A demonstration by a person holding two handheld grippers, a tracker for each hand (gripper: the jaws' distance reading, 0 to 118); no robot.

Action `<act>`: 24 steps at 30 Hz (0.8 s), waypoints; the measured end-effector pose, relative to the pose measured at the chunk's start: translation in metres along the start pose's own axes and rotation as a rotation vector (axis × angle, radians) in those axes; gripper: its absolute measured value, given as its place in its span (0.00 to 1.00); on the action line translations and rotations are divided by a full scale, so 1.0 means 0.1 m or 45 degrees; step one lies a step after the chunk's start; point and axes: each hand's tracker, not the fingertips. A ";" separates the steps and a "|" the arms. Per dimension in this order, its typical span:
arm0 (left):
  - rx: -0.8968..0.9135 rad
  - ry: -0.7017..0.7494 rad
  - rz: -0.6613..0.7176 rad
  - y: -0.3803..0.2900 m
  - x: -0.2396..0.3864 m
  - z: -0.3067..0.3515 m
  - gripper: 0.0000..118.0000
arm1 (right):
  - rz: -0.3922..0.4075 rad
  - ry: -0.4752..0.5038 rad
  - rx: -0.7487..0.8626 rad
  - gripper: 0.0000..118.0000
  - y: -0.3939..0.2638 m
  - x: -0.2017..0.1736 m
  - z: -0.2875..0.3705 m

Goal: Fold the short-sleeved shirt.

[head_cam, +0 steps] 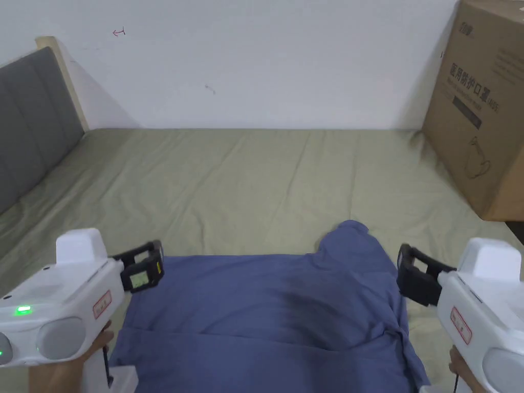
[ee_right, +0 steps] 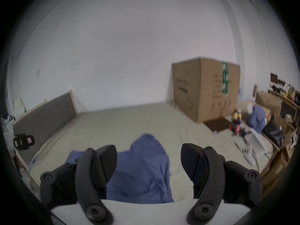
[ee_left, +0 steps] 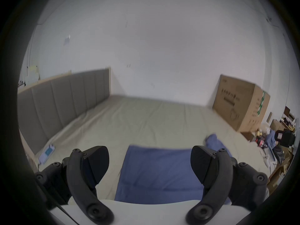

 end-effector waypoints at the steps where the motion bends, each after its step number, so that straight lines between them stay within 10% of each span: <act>1: 0.047 -0.006 0.006 0.06 0.05 0.02 0.90 | 0.021 0.002 0.041 0.71 0.05 -0.04 0.02; 4: 0.187 -0.010 -0.032 0.14 0.18 0.04 0.79 | 0.102 -0.023 0.146 0.68 0.13 -0.17 0.06; 6: 0.262 -0.039 -0.056 0.15 0.26 0.06 0.49 | 0.128 -0.013 0.173 0.56 0.15 -0.23 0.08; 7: 0.276 -0.043 -0.071 0.15 0.29 0.07 0.22 | 0.127 -0.014 0.183 0.38 0.15 -0.25 0.09; 9: 0.267 -0.023 -0.099 0.13 0.37 0.05 0.02 | 0.155 -0.034 0.203 0.00 0.14 -0.29 0.08; 24: -0.218 -0.097 -0.104 0.10 0.00 -1.25 0.00 | 0.193 -0.023 0.128 0.00 0.13 -0.35 -0.55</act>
